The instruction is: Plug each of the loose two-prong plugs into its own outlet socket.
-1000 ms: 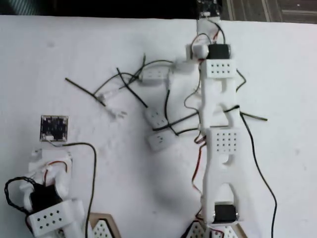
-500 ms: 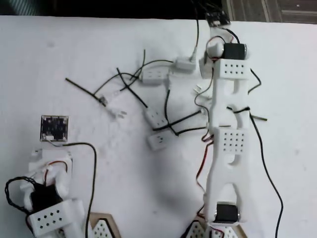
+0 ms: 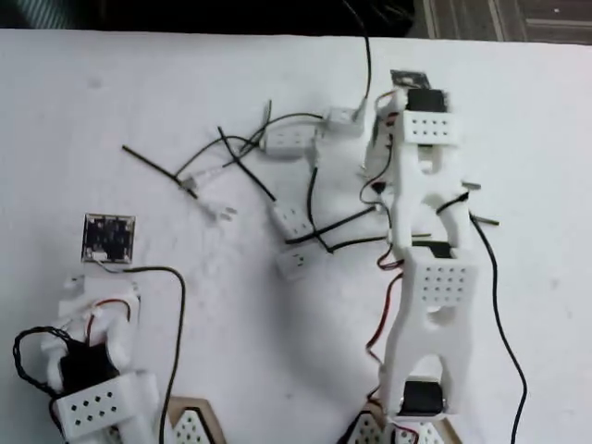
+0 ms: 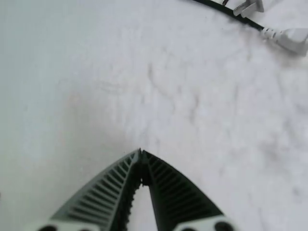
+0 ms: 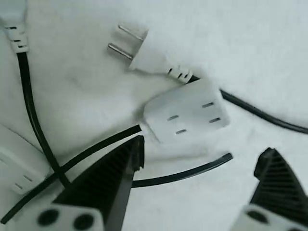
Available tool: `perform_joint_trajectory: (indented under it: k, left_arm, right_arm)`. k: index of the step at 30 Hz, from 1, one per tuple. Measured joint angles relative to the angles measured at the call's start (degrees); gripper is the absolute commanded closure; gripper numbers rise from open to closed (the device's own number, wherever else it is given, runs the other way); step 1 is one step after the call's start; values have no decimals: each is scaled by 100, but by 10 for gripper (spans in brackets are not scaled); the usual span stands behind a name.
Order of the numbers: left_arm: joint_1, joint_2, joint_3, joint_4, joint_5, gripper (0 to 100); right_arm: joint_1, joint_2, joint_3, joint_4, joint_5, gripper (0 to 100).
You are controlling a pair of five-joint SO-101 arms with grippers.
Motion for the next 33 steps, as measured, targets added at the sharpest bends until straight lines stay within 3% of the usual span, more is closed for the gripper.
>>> perform_joint_trajectory:
  k: [4,10,19,33]
  left_arm:
    - [0,0,0,0,0,973]
    - [0,0,0,0,0,972]
    - [501,0,-237,0,0,866]
    - [2602,123,-1319,0,0,870]
  right_arm:
    - [-53,0,18,-9,-554,640]
    - [-79,-123,132,-9,-668,640]
    - [-62,-2048,1829,0,-580,640]
    - [396,-5574,5011,0,-519,640]
